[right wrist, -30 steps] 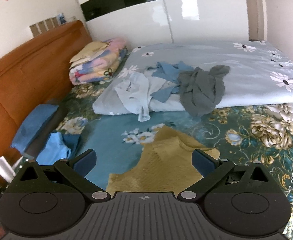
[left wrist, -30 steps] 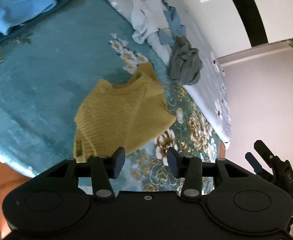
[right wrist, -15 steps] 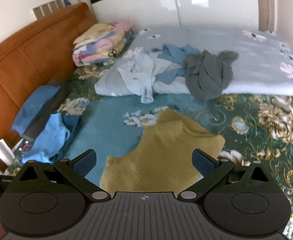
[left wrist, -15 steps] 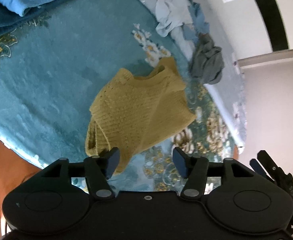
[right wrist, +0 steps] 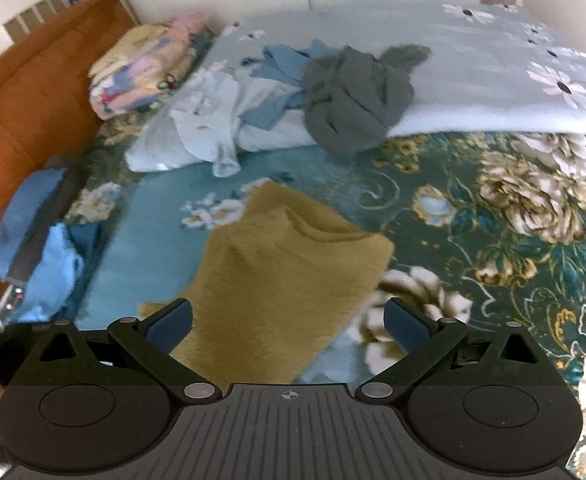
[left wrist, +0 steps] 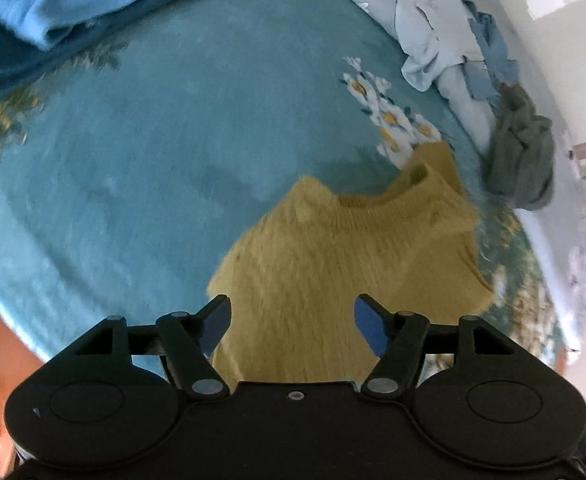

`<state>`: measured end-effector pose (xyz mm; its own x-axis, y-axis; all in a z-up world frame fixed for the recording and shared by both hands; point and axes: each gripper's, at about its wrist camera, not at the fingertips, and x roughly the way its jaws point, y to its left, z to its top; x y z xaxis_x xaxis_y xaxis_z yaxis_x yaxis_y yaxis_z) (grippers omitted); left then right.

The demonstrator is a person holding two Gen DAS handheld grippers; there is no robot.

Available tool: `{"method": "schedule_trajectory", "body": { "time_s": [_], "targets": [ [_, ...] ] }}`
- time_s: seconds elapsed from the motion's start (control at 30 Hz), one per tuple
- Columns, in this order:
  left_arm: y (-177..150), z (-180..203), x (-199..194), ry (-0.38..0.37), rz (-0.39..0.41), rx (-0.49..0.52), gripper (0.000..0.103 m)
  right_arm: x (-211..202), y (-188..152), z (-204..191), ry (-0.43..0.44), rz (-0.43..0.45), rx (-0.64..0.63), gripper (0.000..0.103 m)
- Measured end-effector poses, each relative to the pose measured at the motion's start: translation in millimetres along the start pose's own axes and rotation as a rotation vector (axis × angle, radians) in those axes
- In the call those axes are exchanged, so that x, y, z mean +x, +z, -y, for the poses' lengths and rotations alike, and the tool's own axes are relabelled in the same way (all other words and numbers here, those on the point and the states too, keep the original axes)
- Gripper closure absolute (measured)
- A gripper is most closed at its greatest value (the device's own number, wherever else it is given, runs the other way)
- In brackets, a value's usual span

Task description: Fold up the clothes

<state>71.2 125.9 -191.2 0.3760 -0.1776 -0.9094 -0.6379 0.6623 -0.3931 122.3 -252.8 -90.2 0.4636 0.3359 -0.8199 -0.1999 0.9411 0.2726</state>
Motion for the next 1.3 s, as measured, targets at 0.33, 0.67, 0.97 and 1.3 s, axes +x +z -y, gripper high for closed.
{"method": "schedule_trajectory", "body": {
  "time_s": [0.33, 0.67, 0.97, 1.3],
  "targets": [
    [30, 44, 51, 0.095, 0.079, 0.289, 0.039, 39, 24, 4, 0.023, -0.091, -0.081, 0.000],
    [26, 42, 54, -0.008, 0.025, 0.322, 0.093, 55, 36, -13, 0.063, -0.126, -0.152, 0.000],
    [9, 49, 14, -0.295, 0.025, 0.223, 0.095, 53, 32, -28, 0.088, -0.129, -0.158, 0.000],
    [-29, 154, 12, -0.623, -0.170, 0.396, 0.095, 31, 25, 19, -0.020, -0.051, 0.019, 0.000]
  ]
}}
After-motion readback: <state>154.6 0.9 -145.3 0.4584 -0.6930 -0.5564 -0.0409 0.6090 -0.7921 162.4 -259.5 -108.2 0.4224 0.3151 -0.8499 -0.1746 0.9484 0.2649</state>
